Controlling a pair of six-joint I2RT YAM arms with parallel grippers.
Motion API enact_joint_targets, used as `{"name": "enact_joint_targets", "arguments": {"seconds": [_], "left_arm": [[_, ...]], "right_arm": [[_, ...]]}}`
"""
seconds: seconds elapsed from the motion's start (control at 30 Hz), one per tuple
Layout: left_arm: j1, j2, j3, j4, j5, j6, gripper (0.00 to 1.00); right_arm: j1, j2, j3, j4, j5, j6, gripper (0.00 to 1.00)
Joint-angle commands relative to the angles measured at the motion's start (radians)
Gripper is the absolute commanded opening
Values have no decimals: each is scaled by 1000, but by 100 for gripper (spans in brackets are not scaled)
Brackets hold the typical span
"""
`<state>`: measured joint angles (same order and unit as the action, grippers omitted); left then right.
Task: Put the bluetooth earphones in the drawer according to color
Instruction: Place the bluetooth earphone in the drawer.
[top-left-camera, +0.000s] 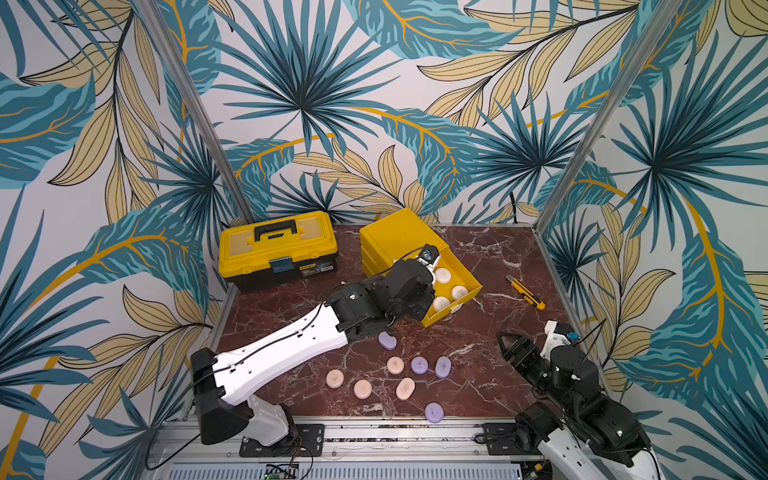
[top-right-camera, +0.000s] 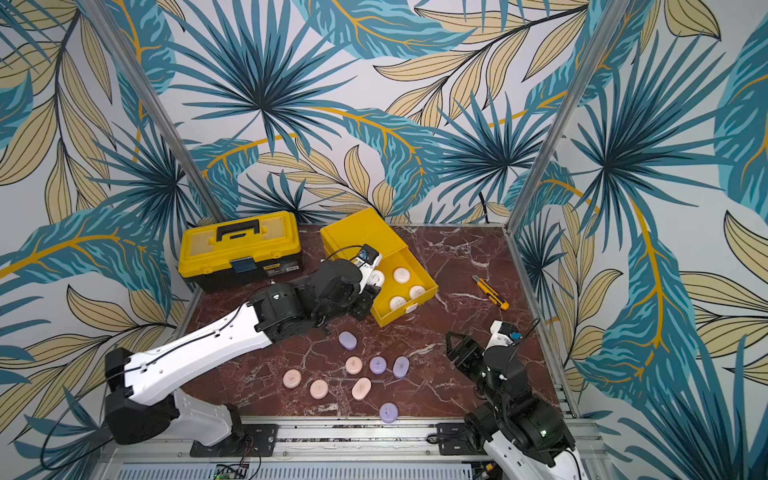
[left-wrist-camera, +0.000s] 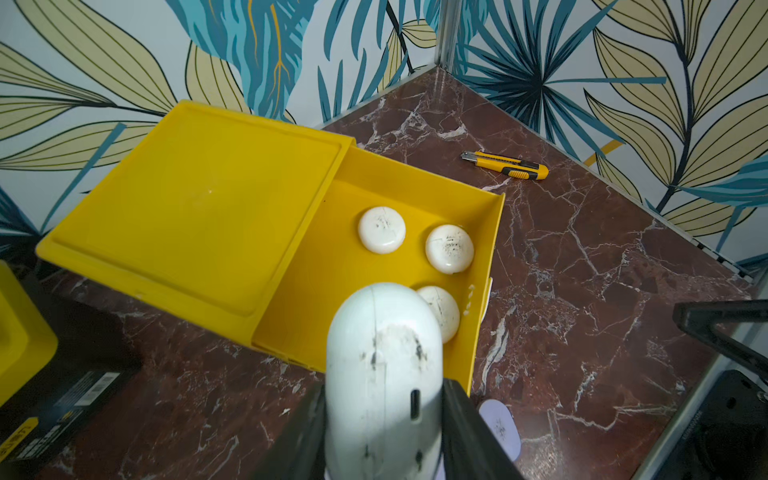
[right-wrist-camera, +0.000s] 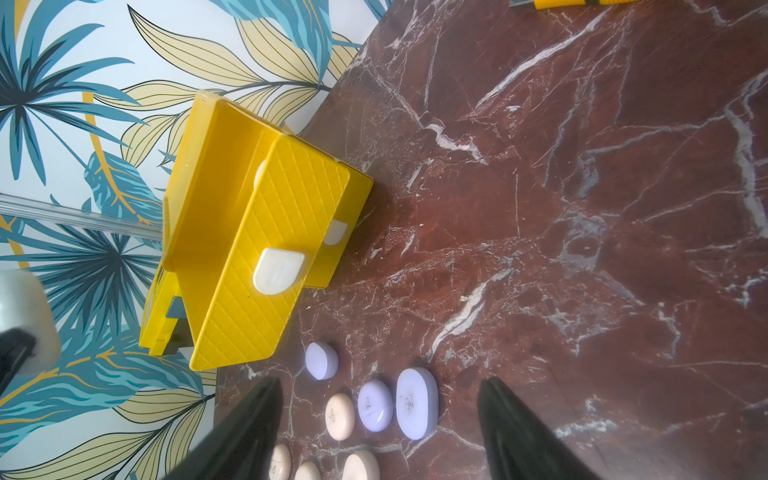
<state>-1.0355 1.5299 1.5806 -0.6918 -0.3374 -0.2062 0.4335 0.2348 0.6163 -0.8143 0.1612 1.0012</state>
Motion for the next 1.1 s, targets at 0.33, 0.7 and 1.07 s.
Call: {"name": "enact_joint_targets", "arguments": {"seconds": [0.33, 0.7, 1.07], "left_arm": [[30, 381, 451, -237, -108, 99, 33], [99, 486, 541, -354, -42, 70, 33], [107, 518, 492, -327, 12, 52, 34]], "right_arm": [[-3, -3, 19, -8, 22, -8, 79], [-3, -13, 13, -9, 22, -8, 79], [-3, -11, 9, -11, 22, -11, 79]]}}
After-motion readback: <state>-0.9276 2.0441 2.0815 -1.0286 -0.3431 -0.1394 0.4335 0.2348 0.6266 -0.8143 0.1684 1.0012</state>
